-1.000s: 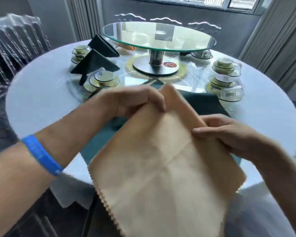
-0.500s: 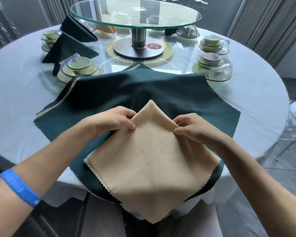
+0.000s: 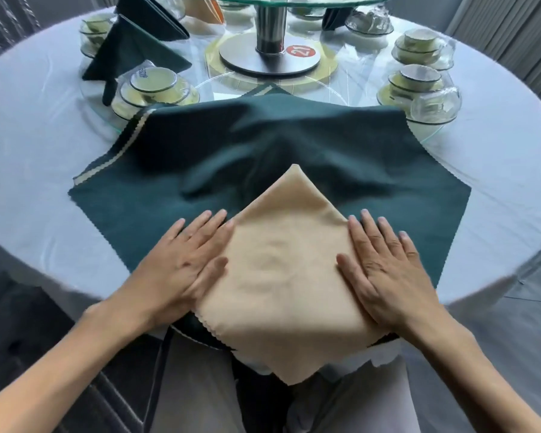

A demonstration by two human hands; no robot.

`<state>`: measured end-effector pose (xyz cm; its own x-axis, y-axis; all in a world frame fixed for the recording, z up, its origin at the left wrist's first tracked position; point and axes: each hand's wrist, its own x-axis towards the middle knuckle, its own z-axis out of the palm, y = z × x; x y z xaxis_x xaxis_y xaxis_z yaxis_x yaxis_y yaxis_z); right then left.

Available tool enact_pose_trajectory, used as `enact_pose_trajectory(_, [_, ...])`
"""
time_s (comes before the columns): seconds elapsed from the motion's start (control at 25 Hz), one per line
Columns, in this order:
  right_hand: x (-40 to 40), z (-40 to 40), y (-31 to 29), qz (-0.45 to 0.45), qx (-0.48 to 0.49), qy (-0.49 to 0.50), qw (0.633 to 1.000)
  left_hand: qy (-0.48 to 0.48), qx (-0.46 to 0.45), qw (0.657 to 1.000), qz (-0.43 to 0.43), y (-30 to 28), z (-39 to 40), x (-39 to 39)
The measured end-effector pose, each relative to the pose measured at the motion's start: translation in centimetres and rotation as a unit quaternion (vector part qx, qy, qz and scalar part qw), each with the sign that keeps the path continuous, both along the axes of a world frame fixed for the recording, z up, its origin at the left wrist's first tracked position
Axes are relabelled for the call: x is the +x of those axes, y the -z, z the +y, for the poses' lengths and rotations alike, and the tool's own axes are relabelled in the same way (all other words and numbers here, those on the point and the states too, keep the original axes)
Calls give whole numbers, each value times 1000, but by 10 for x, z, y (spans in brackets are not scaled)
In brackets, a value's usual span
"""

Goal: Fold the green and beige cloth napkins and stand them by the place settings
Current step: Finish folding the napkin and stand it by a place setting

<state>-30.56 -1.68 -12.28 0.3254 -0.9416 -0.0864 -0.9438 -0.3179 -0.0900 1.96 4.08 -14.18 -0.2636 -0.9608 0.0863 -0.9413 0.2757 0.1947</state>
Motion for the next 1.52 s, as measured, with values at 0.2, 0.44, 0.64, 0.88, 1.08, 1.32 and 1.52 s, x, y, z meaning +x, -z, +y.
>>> enact_pose_trajectory(0.2, [-37, 25, -6, -29, -34, 38, 998, -56, -55, 997, 28, -12, 39, 13])
enact_pose_trajectory(0.44, [30, -48, -31, -237, 30, 35, 971, -120, 188, 919, 325, -64, -57, -30])
enact_pose_trajectory(0.64, [49, -99, -47, -385, 83, 41, 918, -98, 241, 874, 410, -83, -104, -39])
enact_pose_trajectory(0.88, [13, -123, -65, -398, 183, 40, 898, -78, 248, 890, 375, -87, -120, -14])
enact_pose_trajectory(1.08, [-6, -118, -67, -401, 197, 33, 894, -67, 197, 897, 391, -86, -108, -18])
enact_pose_trajectory(1.32, [-5, -121, -49, -357, 214, 32, 909, -81, 221, 881, 411, -79, -105, -18])
enact_pose_trajectory(1.52, [-4, -122, -50, -399, 223, 30, 889, -85, 210, 873, 432, -75, -105, -18])
